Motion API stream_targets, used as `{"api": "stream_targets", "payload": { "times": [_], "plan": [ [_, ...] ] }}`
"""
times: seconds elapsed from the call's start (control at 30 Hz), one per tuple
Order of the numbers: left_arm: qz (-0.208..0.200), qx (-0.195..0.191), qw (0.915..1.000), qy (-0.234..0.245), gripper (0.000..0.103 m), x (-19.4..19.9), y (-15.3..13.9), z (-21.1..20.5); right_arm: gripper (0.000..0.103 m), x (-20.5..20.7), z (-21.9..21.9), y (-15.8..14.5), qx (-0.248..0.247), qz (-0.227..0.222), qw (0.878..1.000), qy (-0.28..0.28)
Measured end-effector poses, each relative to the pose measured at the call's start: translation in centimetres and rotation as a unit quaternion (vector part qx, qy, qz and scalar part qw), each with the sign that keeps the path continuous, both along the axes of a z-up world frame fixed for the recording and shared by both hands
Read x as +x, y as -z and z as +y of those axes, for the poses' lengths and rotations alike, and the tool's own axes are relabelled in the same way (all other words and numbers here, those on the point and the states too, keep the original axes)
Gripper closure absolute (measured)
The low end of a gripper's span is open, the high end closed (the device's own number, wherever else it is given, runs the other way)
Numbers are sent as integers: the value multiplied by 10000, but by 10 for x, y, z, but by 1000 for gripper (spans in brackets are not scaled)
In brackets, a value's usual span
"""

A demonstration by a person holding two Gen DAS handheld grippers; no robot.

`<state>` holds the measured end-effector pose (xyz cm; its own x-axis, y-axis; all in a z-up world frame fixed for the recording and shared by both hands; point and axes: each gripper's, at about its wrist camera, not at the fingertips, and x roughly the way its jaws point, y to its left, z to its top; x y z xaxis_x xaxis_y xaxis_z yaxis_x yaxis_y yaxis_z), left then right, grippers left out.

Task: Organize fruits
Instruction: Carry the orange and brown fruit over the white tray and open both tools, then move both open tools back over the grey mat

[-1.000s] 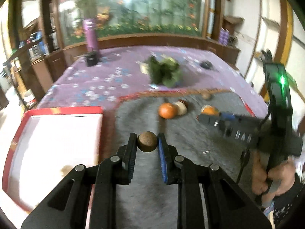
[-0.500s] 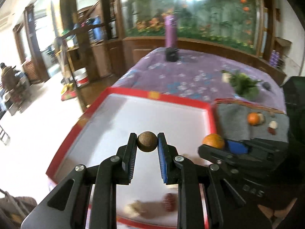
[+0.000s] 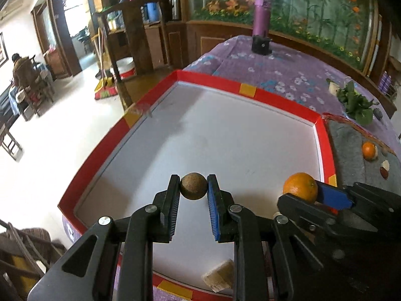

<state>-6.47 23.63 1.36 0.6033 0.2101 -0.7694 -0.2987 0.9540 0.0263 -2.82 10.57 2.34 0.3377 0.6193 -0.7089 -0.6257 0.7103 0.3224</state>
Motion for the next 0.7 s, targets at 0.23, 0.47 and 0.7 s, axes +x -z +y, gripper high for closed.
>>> {"api": "stream_targets", "payload": {
  "times": [0.23,0.47,0.7],
  "plan": [
    [-31,90,9994,-346,59,-10,-11,2,61,-7,-21,-23,820,76,9964,-216],
    [-240,262,9992,-202,54,-19,-34,-18,60,-1,-83,-33,902,-75,9951,391],
    [-220,473,9960,719,52,-14,-39,-87,60,2,-212,-33,717,-255,9842,1599]
  ]
}}
